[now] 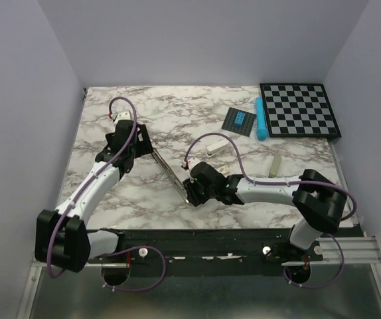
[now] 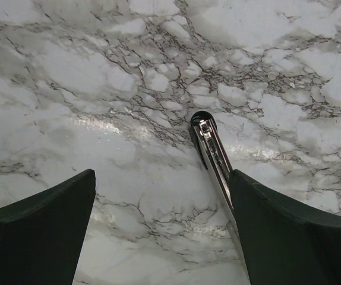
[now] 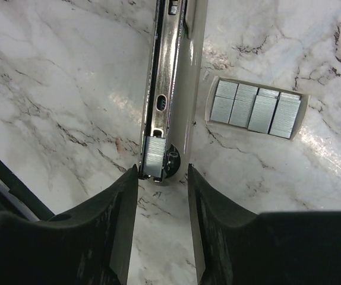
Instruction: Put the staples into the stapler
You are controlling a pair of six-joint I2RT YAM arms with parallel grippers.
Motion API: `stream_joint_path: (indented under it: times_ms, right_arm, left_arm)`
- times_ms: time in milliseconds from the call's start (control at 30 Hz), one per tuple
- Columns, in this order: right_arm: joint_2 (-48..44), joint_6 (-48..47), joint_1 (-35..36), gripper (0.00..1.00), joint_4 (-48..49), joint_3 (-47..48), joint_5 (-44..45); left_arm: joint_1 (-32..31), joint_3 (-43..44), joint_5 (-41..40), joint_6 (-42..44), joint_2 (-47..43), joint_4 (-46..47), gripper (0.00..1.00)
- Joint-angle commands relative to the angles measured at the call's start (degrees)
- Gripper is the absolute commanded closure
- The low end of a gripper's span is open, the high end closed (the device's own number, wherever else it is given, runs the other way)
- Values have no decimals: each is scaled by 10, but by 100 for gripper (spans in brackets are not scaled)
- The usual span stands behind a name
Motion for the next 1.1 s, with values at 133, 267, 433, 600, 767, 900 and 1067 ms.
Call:
stream_joint_path:
  times_ms: [133,267,433,600,767,900,1067]
  right_arm:
    - [25,-16,4,57,58,-10,14]
    - [28,-22,7,59,62,-10,18]
    - [28,-26,10,62,68,-13,35]
    - [26,-25,18,63,70,-17,65]
    - [29,-31,23,66,69,-13,75]
    - [28,-31,24,71,68,-13,78]
    - [25,-31,25,76,68,-14,80]
  left_arm:
    - [8,114,46,-110,149,-118,1]
    - [8,152,53,-124,208,-127,1]
    - [8,200,56,-139,267,-148,2]
    - [8,236,51,-160,324,-174,9]
    - [8,258,33,-171,373,-189,15]
    - [8,253,29,-185,395,-183,22]
    - [8,266,10,-193,426,-188,31]
